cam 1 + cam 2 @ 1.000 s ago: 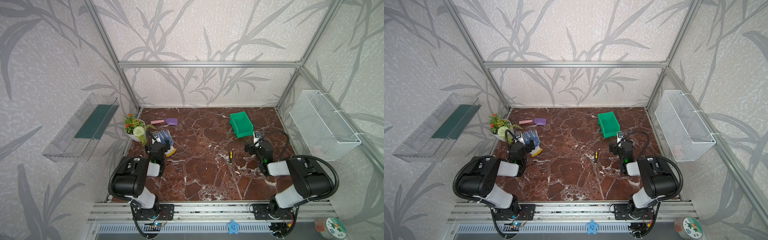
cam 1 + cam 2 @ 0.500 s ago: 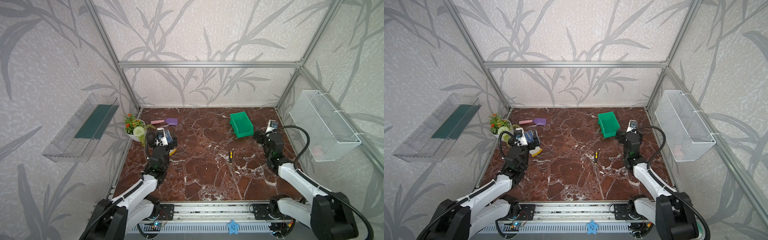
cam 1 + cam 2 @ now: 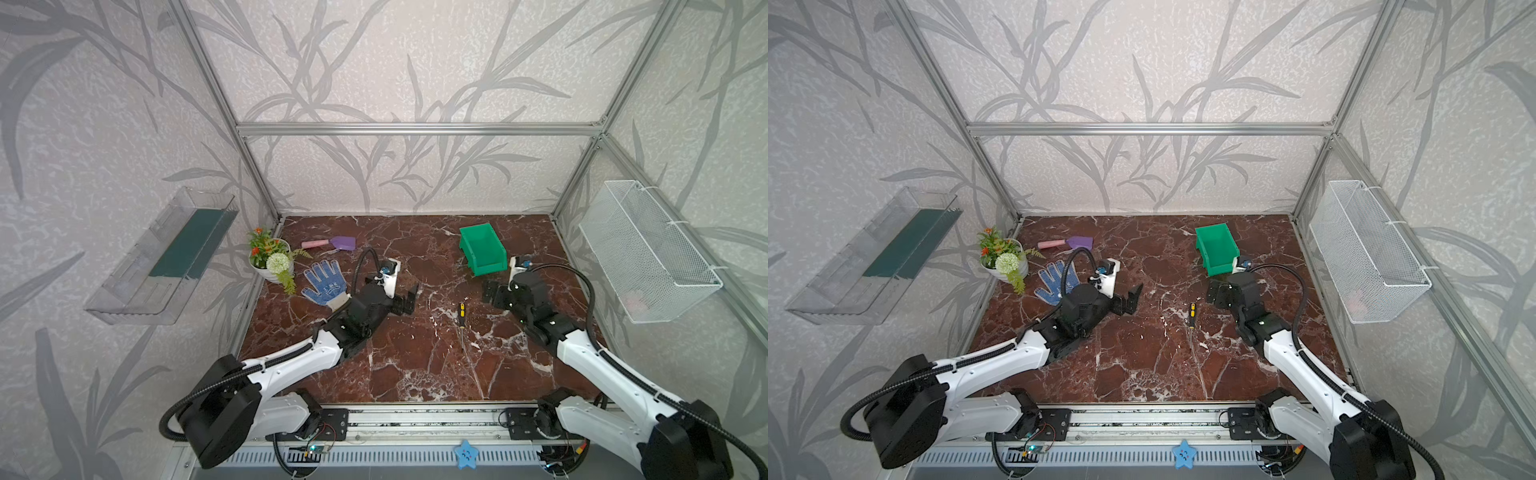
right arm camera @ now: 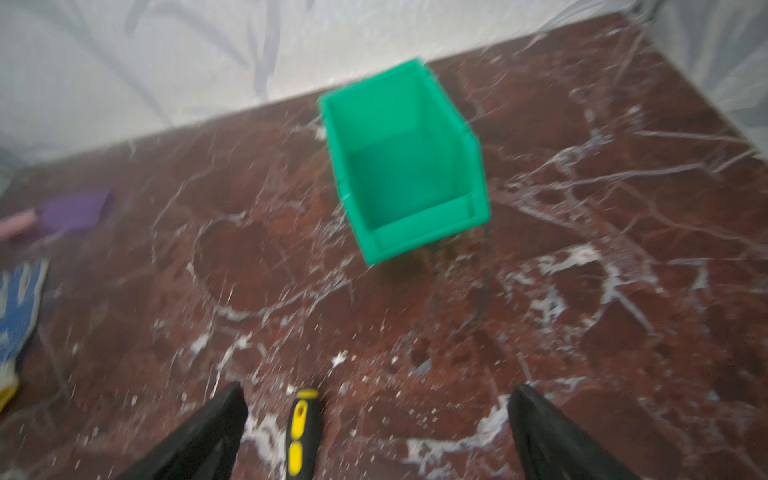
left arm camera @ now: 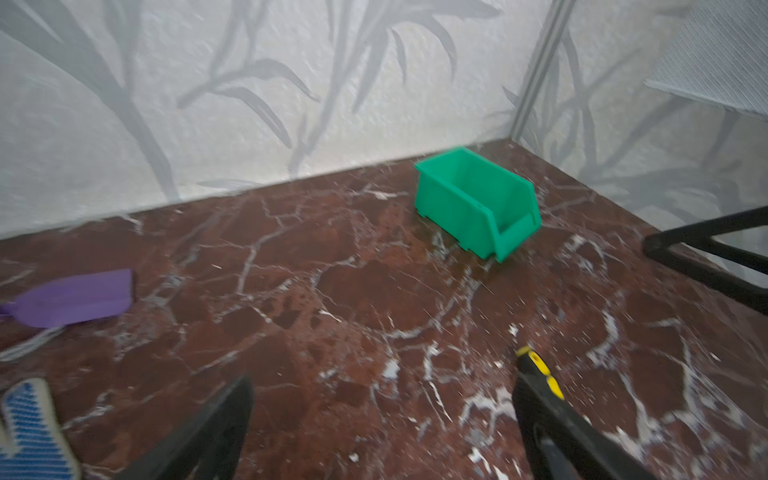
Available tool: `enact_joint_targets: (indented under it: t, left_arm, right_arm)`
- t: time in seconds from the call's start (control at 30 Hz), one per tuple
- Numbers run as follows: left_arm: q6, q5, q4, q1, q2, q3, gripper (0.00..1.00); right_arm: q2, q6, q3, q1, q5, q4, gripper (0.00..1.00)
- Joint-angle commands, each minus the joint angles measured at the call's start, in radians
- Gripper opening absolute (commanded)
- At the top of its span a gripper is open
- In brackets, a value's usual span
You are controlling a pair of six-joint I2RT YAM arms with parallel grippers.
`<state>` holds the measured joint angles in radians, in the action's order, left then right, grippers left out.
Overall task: Put the screwdriver in the bin
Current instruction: 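Reach the right gripper to the screwdriver handle while the left arm moves inward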
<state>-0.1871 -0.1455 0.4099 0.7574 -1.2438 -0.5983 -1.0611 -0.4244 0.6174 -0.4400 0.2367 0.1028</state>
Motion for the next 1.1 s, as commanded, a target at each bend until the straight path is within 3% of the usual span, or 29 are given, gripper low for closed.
enact_joint_targets:
  t: [0.0, 0.13, 0.2, 0.33, 0.6, 0.7, 0.8, 0.97, 1.07]
  left_arm:
    - [-0.116, 0.091, -0.119, 0.025, -0.015, -0.022, 0.99]
    - [-0.205, 0.083, -0.037, 0.026, 0.031, 0.094, 0.99]
    - [-0.201, 0.067, 0.013, 0.025, 0.051, 0.157, 0.99]
    - [-0.192, 0.056, -0.051, 0.026, 0.084, 0.183, 0.99]
    - [-0.197, 0.065, -0.035, 0.026, 0.068, 0.187, 0.99]
    - [-0.202, 0.076, -0.04, 0.026, 0.053, 0.178, 0.99]
    - [-0.205, 0.084, -0.04, 0.025, 0.041, 0.176, 0.99]
    - [-0.203, 0.078, -0.052, 0.026, 0.035, 0.178, 0.99]
    - [-0.199, 0.076, -0.06, 0.026, 0.042, 0.181, 0.99]
  right_arm:
    - [-0.061, -0.021, 0.026, -0.088, 0.053, 0.115, 0.99]
    - [-0.172, -0.039, 0.031, -0.109, -0.03, 0.106, 0.99]
    - [-0.21, -0.044, 0.031, -0.131, -0.006, 0.106, 0.99]
    - [-0.224, -0.069, -0.014, -0.17, 0.079, 0.038, 0.99]
    - [-0.266, -0.104, -0.048, -0.203, 0.047, -0.079, 0.99]
    - [-0.295, -0.114, -0.043, -0.218, 0.086, -0.099, 0.96]
    - [-0.349, -0.138, -0.008, -0.22, 0.081, -0.084, 0.77]
    - [-0.432, -0.163, 0.026, -0.248, 0.091, -0.102, 0.77]
    - [-0.476, -0.18, 0.037, -0.259, 0.103, -0.114, 0.7]
